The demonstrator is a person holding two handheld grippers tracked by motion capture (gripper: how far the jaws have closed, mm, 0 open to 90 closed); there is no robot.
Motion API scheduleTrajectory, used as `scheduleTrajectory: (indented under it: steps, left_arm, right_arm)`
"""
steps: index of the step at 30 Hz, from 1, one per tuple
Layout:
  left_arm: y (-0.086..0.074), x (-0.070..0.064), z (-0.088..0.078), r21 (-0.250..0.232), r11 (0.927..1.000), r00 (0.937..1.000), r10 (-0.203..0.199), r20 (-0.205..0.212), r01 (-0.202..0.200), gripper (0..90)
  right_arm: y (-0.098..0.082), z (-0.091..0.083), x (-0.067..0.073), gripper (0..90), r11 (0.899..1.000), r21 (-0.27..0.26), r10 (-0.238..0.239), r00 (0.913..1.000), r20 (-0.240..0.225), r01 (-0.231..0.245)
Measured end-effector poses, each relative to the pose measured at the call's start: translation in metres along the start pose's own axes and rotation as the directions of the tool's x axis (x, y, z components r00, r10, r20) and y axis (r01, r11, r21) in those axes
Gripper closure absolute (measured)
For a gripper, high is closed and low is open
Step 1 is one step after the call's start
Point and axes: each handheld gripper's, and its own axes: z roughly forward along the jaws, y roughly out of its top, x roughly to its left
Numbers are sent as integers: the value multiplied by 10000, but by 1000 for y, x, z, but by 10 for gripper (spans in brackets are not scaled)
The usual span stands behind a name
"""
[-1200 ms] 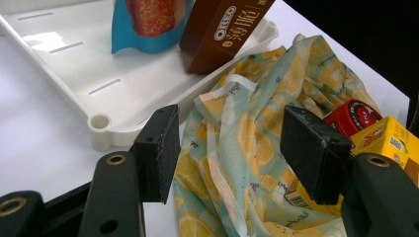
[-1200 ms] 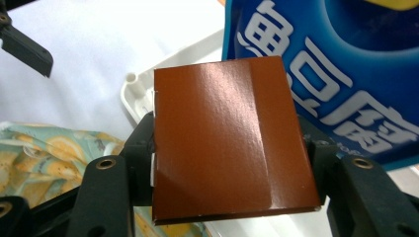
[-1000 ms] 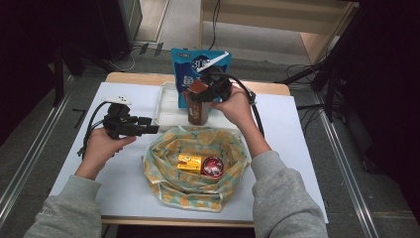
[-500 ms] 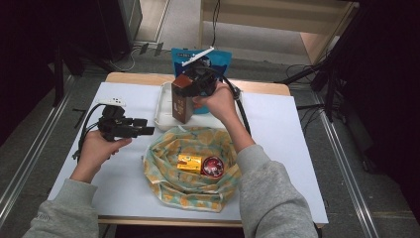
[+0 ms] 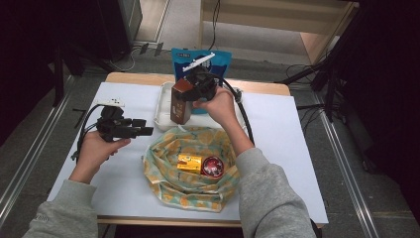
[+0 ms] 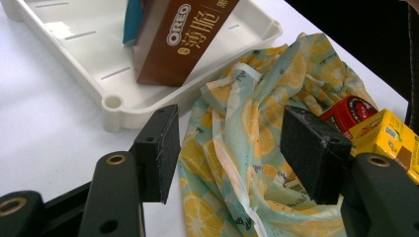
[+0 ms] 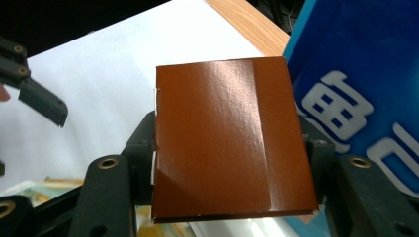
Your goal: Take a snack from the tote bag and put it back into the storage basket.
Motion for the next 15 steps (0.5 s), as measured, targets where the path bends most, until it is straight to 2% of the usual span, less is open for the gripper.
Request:
scheduleTrajectory:
  steps: [4, 15]
  left_arm:
    - [0, 0, 1, 11, 10000, 10000, 35, 11, -35, 407]
    - [0, -1, 4, 99, 9999, 9999, 85, 55, -86, 407]
  right_arm:
    - [-8, -6, -3, 441, 9998, -92, 149, 9999, -32, -150]
    - [-26, -20, -9, 444, 9999, -128, -22, 9999, -118, 20]
